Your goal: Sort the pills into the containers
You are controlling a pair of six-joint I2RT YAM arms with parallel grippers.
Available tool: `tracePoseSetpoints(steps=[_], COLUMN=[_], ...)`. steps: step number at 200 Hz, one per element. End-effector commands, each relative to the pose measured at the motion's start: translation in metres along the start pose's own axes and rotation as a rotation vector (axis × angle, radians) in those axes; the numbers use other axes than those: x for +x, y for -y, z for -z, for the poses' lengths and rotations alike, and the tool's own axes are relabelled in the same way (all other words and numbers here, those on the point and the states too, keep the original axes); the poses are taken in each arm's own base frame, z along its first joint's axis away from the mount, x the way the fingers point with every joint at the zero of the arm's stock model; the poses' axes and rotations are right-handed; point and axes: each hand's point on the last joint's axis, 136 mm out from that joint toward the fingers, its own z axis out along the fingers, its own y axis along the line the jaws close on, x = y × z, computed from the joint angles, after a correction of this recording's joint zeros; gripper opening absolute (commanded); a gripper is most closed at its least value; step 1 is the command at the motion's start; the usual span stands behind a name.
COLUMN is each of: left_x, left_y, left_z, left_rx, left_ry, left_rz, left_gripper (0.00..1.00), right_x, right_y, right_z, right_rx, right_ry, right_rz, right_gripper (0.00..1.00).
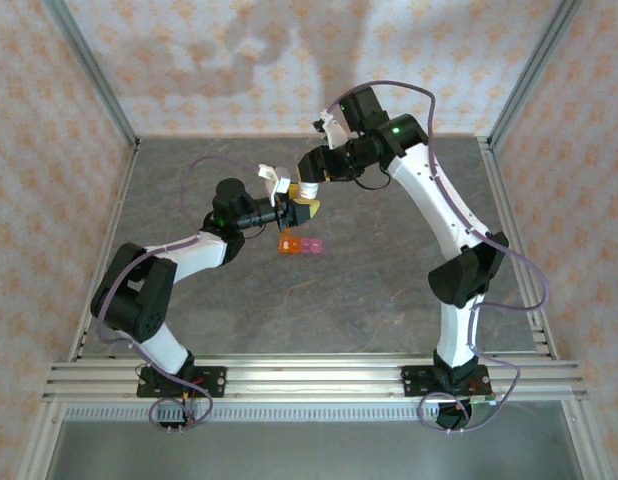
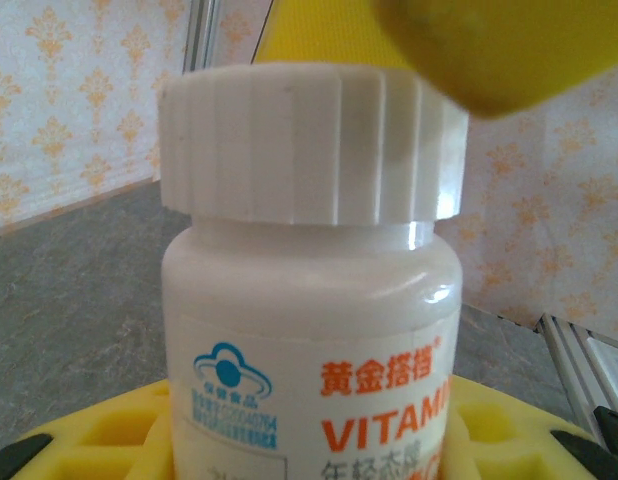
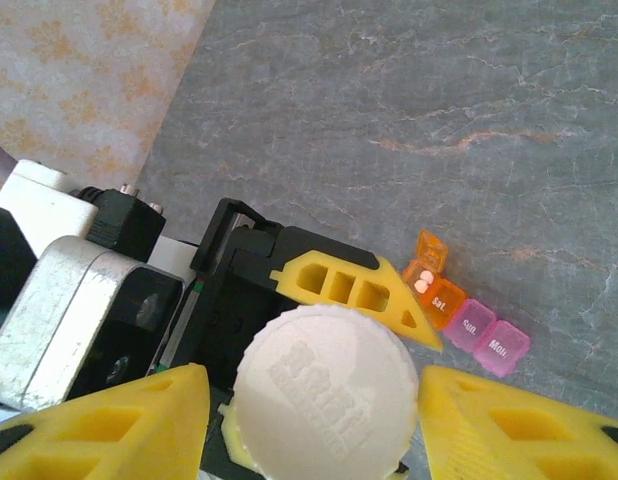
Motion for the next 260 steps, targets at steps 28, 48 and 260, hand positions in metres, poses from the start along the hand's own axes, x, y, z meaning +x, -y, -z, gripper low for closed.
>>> tracePoseSetpoints(steps=[28, 48, 260], left_x=[-0.03, -0.031, -0.028], left_y=[0.012, 0.012, 0.007], left_z=[0.007, 0.007, 0.008], left_rx=[0.027, 0.027, 0.001], left_ry=[0.065, 0.067, 0.071], left_rz=[-0.068, -0.069, -0.08], left_gripper=[0.0, 0.0, 0.0], right_x=[0.007, 0.009, -0.006], right_y=[0.001, 0.004, 0.007], right_z=[-0.007, -0.007, 0.049], right_rx=[0.006, 0.05, 0.204], right_ry=[-0.029, -0.015, 0.314], right_rz=[-0.019, -0.05, -0.271], right_gripper=[0.47, 0.39, 0.8])
